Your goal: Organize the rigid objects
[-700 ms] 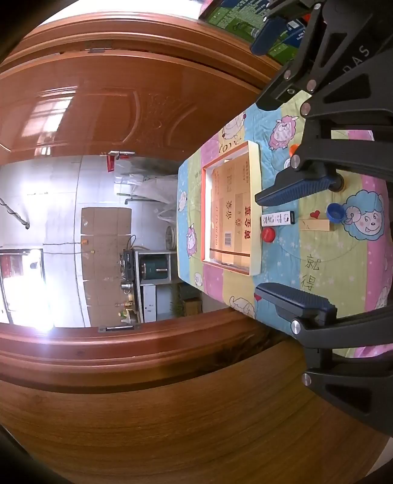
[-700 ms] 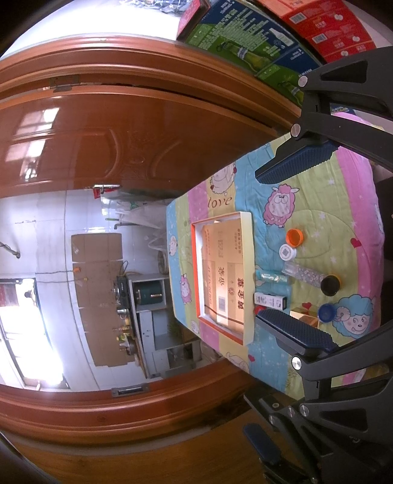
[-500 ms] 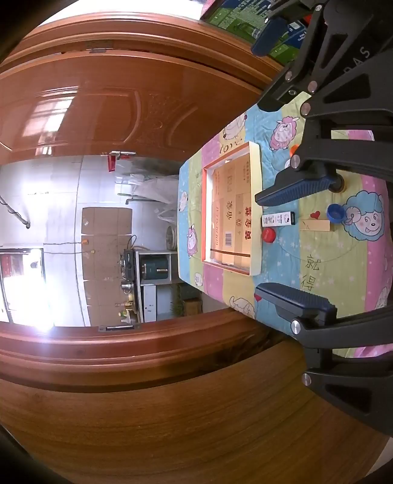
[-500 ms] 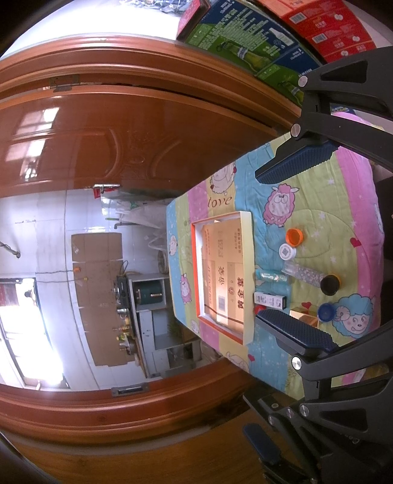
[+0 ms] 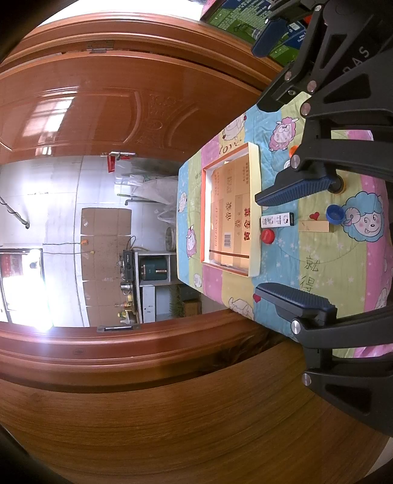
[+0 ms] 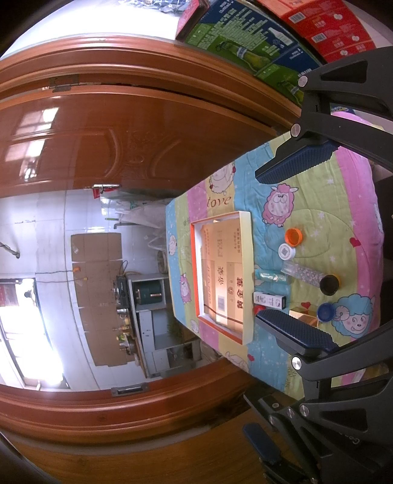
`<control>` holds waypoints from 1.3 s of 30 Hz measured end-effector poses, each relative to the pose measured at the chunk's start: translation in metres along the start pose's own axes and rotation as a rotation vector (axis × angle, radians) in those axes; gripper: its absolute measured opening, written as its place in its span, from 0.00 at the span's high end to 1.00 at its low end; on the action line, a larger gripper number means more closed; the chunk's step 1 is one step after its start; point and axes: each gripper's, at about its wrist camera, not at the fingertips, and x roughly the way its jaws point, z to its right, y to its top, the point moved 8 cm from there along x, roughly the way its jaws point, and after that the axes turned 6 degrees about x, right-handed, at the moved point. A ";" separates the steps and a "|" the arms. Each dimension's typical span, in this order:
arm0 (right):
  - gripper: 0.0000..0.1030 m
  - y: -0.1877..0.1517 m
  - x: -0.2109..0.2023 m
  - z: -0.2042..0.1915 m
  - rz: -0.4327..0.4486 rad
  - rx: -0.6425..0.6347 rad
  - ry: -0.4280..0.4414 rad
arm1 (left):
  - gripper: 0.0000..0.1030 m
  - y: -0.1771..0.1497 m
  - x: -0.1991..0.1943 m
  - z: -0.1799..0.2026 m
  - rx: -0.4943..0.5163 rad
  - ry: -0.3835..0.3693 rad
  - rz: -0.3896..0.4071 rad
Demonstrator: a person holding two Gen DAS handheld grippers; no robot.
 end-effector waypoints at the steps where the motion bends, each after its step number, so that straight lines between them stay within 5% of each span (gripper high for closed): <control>1: 0.16 0.000 0.000 0.000 0.000 0.001 0.001 | 0.48 0.000 0.002 -0.002 -0.002 -0.001 0.000; 31: 0.16 -0.006 0.010 0.008 -0.026 0.011 -0.008 | 0.48 -0.011 0.013 0.001 0.008 -0.017 -0.070; 39: 0.17 -0.020 0.031 0.038 -0.048 0.012 -0.088 | 0.48 -0.012 0.031 -0.028 -0.019 0.007 -0.042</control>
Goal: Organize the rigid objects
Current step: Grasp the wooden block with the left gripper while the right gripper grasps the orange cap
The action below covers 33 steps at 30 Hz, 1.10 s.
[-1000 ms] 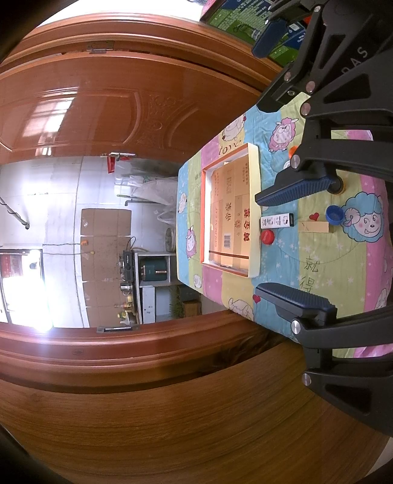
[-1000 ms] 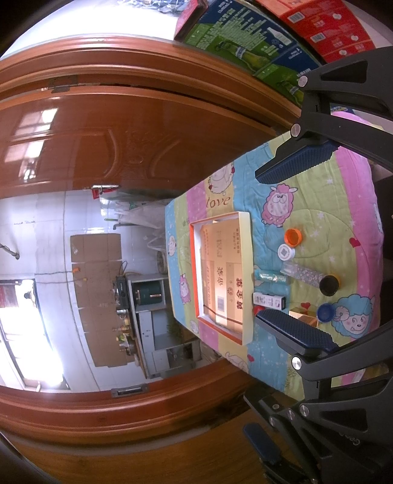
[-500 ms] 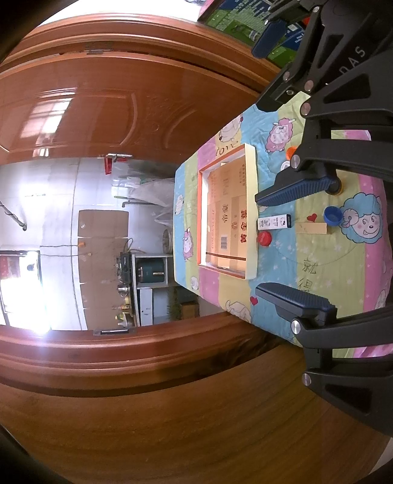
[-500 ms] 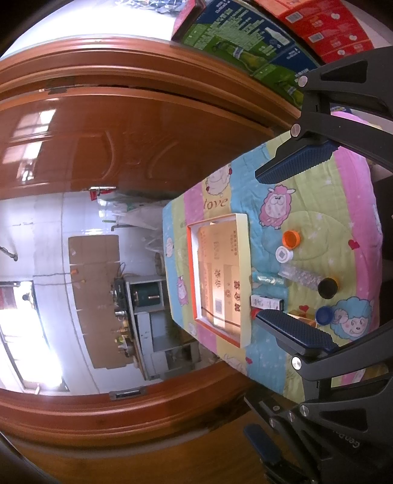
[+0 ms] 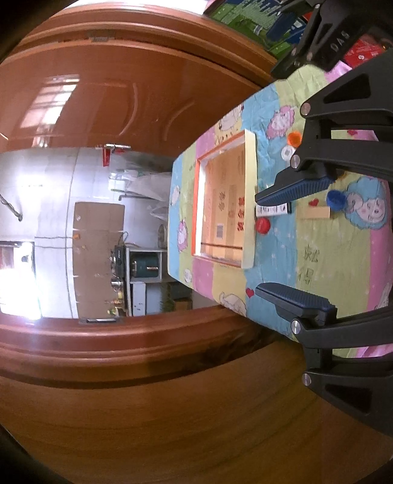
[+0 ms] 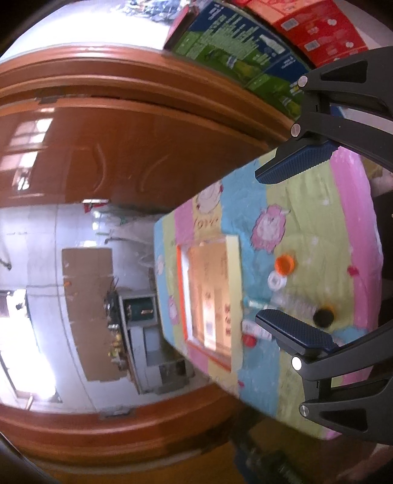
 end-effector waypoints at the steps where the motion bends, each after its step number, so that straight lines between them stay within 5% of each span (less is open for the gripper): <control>1: 0.17 -0.003 0.005 0.005 -0.011 0.003 -0.007 | 0.48 -0.002 0.005 -0.003 -0.001 0.001 -0.002; 10: 0.17 -0.039 0.055 0.022 -0.138 0.013 0.007 | 0.48 -0.036 0.068 0.014 0.019 -0.140 -0.146; 17: 0.17 -0.053 0.083 0.014 -0.197 0.011 0.057 | 0.49 -0.064 0.120 0.035 0.149 -0.128 -0.291; 27: 0.17 -0.068 0.113 0.013 -0.244 -0.066 0.072 | 0.76 -0.094 0.150 0.059 0.105 -0.235 -0.411; 33: 0.20 -0.075 0.128 0.008 -0.266 -0.104 0.106 | 0.82 -0.095 0.152 0.058 0.085 -0.250 -0.398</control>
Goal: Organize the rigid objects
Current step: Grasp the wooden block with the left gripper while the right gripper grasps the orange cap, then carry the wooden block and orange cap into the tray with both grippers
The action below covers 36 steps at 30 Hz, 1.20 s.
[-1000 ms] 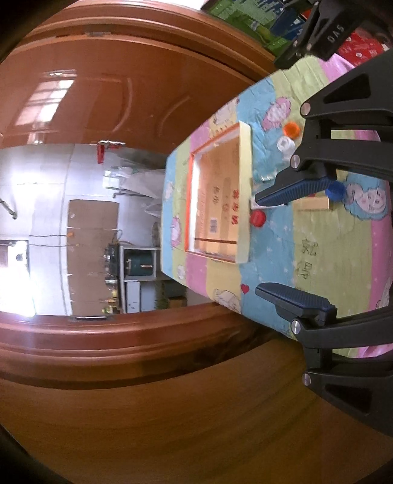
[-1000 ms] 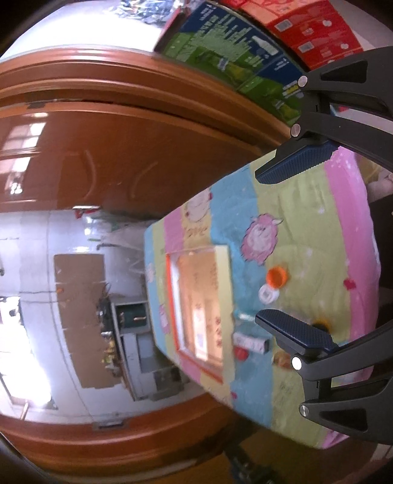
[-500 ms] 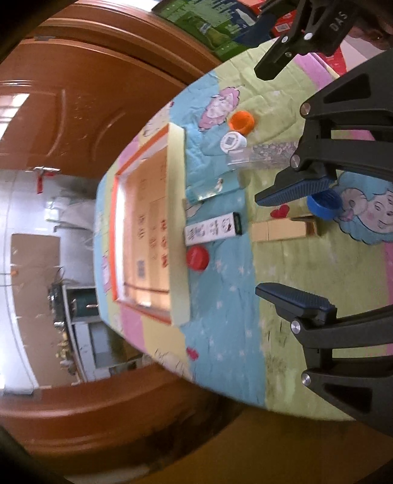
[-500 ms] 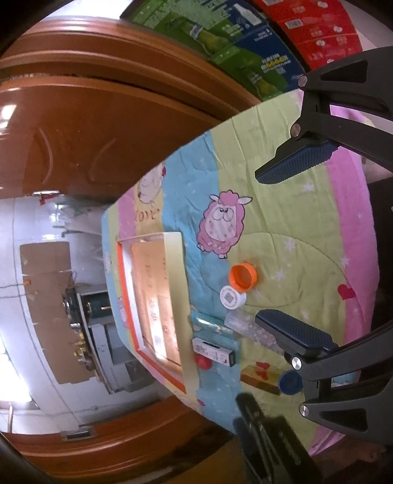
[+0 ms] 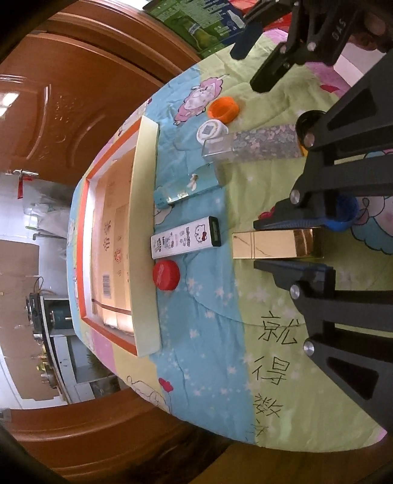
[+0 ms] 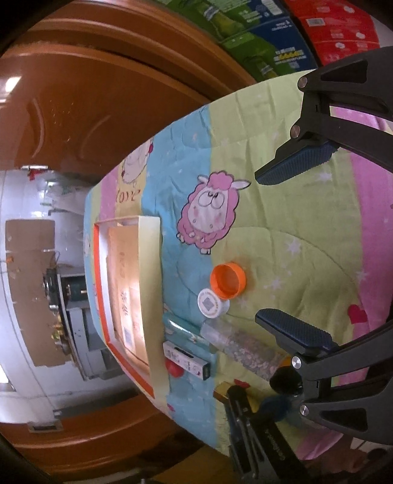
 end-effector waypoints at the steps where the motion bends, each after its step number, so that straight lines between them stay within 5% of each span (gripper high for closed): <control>1: 0.24 0.000 0.002 -0.003 0.002 -0.018 0.005 | 0.82 0.000 0.000 -0.001 -0.003 -0.004 0.002; 8: 0.38 0.006 0.018 -0.022 -0.002 -0.113 0.030 | 0.82 0.000 -0.002 -0.001 0.009 -0.002 0.012; 13: 0.69 0.011 0.031 -0.029 -0.010 -0.144 0.056 | 0.82 0.003 -0.003 -0.002 0.001 -0.008 0.022; 36: 0.71 0.043 -0.008 -0.041 0.063 -0.101 0.137 | 0.82 0.033 -0.031 -0.019 -0.025 -0.040 0.100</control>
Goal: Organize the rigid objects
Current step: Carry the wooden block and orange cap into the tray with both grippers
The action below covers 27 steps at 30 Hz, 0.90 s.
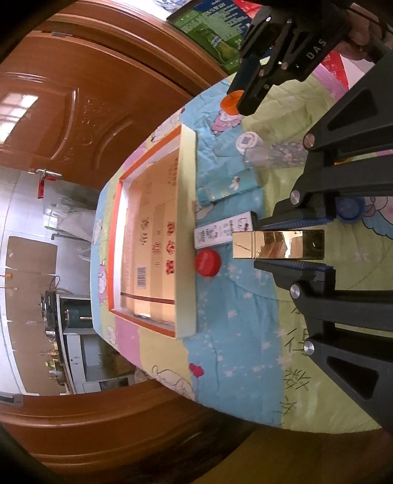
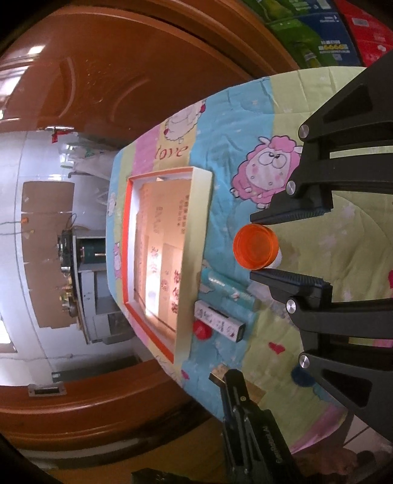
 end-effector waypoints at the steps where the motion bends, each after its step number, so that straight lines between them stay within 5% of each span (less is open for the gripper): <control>1: 0.71 0.002 0.000 -0.001 0.002 0.000 0.003 | 0.82 0.002 -0.001 0.000 0.003 0.002 0.002; 27: 0.71 0.087 0.021 0.000 0.054 0.010 0.071 | 0.82 0.096 0.011 -0.009 0.050 0.032 0.059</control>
